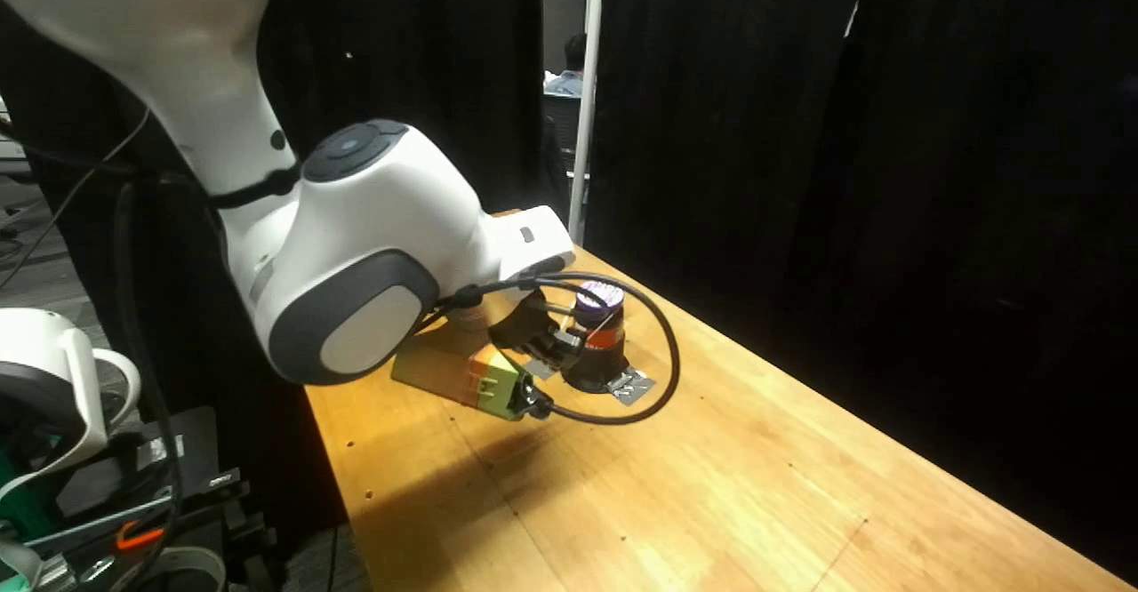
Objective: Put the elastic around the bottle
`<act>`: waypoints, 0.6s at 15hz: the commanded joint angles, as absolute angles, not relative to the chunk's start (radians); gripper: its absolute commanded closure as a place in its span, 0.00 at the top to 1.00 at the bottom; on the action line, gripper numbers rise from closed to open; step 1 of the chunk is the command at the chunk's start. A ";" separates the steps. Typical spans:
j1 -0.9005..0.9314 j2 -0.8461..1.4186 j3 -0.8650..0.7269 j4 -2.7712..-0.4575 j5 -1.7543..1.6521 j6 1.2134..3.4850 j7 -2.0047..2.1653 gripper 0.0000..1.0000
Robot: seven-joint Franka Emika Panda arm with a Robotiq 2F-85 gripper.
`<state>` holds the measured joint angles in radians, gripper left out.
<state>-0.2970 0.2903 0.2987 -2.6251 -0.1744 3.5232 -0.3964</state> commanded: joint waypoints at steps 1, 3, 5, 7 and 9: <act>-0.388 0.320 0.329 -2.713 -0.288 3.764 -0.373 0.14; -0.271 0.341 0.180 -2.718 -0.365 3.895 -0.317 0.13; -0.228 0.364 0.116 -2.717 -0.392 4.000 -0.313 0.14; -0.185 0.381 0.072 -2.712 -0.395 4.079 -0.321 0.13; -0.145 0.400 0.043 -2.706 -0.377 4.138 -0.332 0.13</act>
<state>-0.2005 0.3863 0.1008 -2.6969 -0.3754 4.0388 -0.3302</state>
